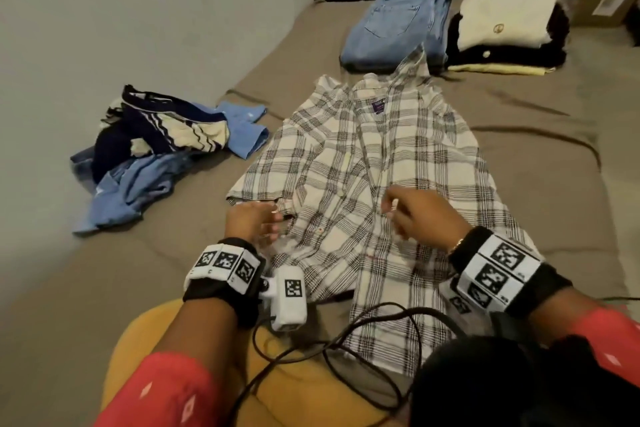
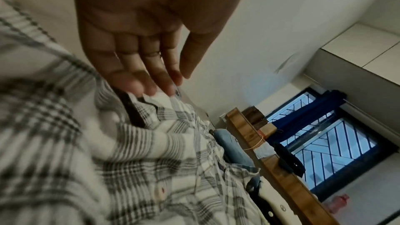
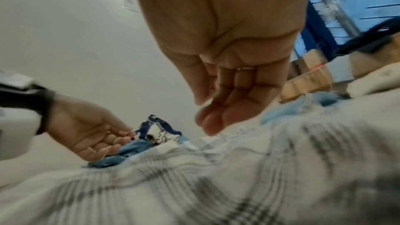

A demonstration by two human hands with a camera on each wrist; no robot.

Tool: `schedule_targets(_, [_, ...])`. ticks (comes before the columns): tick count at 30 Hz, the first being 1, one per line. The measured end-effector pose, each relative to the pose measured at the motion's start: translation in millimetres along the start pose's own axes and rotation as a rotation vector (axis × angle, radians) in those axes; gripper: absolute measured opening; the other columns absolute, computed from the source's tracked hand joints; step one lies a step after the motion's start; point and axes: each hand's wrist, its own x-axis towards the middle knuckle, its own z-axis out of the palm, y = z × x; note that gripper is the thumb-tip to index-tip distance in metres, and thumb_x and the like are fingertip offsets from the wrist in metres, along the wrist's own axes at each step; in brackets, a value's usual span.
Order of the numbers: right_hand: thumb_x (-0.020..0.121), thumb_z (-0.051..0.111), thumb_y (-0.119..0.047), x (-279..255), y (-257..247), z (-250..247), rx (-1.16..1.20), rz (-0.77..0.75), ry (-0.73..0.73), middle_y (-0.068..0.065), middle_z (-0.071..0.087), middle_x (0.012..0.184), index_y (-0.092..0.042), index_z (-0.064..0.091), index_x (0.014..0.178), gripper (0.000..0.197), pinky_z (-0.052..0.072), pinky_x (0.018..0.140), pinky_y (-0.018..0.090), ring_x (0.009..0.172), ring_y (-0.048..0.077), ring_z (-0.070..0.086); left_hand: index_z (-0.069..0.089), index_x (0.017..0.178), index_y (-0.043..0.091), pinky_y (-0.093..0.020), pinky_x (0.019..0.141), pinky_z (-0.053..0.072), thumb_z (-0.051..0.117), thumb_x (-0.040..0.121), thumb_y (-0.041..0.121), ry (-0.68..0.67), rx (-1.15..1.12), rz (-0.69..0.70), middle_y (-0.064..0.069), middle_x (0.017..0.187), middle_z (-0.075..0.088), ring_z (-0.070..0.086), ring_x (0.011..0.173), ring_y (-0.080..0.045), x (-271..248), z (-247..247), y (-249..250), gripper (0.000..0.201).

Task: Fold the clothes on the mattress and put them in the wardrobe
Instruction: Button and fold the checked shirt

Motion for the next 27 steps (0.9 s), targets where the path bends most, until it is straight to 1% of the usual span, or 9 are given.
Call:
schedule_targets(5, [0.091, 0.051, -0.044, -22, -19, 43, -0.054, 0.047, -0.088, -0.001, 0.059, 0.063, -0.014, 0.058, 0.073, 0.036, 0.043, 0.055, 0.023, 0.058, 0.012, 0.056, 0.06, 0.078, 0.006, -0.015, 0.04, 0.04, 0.051, 0.09, 0.004, -0.191, 0.421, -0.093, -0.002, 0.058, 0.063, 0.051, 0.05, -0.015, -14, -3, -8, 0.015])
schedule_targets(9, [0.081, 0.046, -0.068, -23, -15, 63, -0.364, 0.08, -0.081, -0.004, 0.044, 0.062, -0.016, 0.043, 0.069, 0.053, 0.028, 0.047, 0.023, 0.055, 0.009, 0.04, 0.056, 0.075, 0.009, -0.011, 0.033, 0.038, 0.056, 0.085, -0.006, -0.266, 0.705, 0.006, 0.001, 0.053, 0.056, 0.048, 0.031, -0.004, -8, 2, -14, 0.018])
schedule_targets(12, [0.086, 0.055, -0.045, -21, -13, 65, -0.371, 0.104, -0.102, -0.005, 0.04, 0.062, -0.019, 0.035, 0.063, 0.04, 0.025, 0.046, 0.021, 0.06, 0.013, 0.042, 0.055, 0.062, 0.008, -0.017, 0.036, 0.034, 0.074, 0.075, 0.001, -0.331, 0.902, -0.019, 0.003, 0.041, 0.052, 0.042, 0.03, -0.008, -3, 5, -17, 0.024])
schedule_targets(15, [0.086, 0.056, -0.025, -21, -7, 55, -0.25, 0.17, -0.115, -0.003, 0.04, 0.06, -0.016, 0.038, 0.061, 0.032, 0.024, 0.046, 0.022, 0.059, 0.015, 0.043, 0.067, 0.077, -0.005, -0.017, 0.041, 0.032, 0.071, 0.076, 0.004, -0.327, 1.059, -0.014, -0.004, 0.05, 0.055, 0.04, 0.029, -0.008, 1, 12, -21, 0.01])
schedule_targets(17, [0.083, 0.06, -0.018, -23, -1, 43, -0.104, 0.229, -0.1, 0.0, 0.044, 0.058, -0.014, 0.042, 0.058, 0.03, 0.028, 0.049, 0.026, 0.059, 0.016, 0.045, 0.066, 0.084, -0.008, -0.016, 0.039, 0.032, 0.062, 0.081, 0.001, -0.377, 0.934, -0.017, -0.007, 0.054, 0.056, 0.04, 0.027, -0.008, 2, 16, -18, 0.01])
schedule_targets(20, [0.08, 0.059, -0.004, -27, 9, 23, 0.089, 0.26, -0.101, 0.007, 0.05, 0.061, -0.013, 0.044, 0.059, 0.027, 0.036, 0.059, 0.028, 0.061, 0.02, 0.049, 0.057, 0.08, 0.005, -0.015, 0.035, 0.035, 0.059, 0.085, 0.006, -0.432, 0.328, -0.049, -0.005, 0.067, 0.058, 0.049, 0.042, -0.008, -12, 10, 6, 0.005])
schedule_targets(23, [0.086, 0.057, -0.004, -29, 14, 16, 0.257, 0.252, -0.123, 0.004, 0.051, 0.059, -0.017, 0.054, 0.075, 0.017, 0.033, 0.052, 0.024, 0.05, 0.014, 0.044, 0.064, 0.077, 0.011, -0.015, 0.035, 0.042, 0.087, 0.052, 0.016, -0.607, -0.264, -0.105, -0.004, 0.074, 0.062, 0.057, 0.054, -0.013, -32, -27, 40, 0.034])
schedule_targets(25, [0.088, 0.059, -0.008, -28, 15, 20, 0.376, 0.254, -0.086, 0.003, 0.046, 0.052, -0.013, 0.056, 0.073, 0.016, 0.028, 0.041, 0.018, 0.037, 0.007, 0.036, 0.066, 0.077, 0.014, -0.014, 0.035, 0.043, 0.094, 0.035, 0.02, -0.668, -0.349, -0.061, -0.001, 0.072, 0.063, 0.058, 0.051, -0.01, -44, -61, 62, 0.051])
schedule_targets(27, [0.086, 0.062, -0.005, -24, 16, 28, 0.486, 0.274, -0.023, 0.001, 0.044, 0.047, -0.008, 0.055, 0.066, 0.021, 0.027, 0.035, 0.015, 0.03, 0.003, 0.034, 0.067, 0.077, 0.017, -0.012, 0.036, 0.041, 0.092, 0.039, 0.023, -0.528, -0.243, 0.036, 0.002, 0.073, 0.064, 0.058, 0.05, -0.007, -51, -87, 81, 0.046])
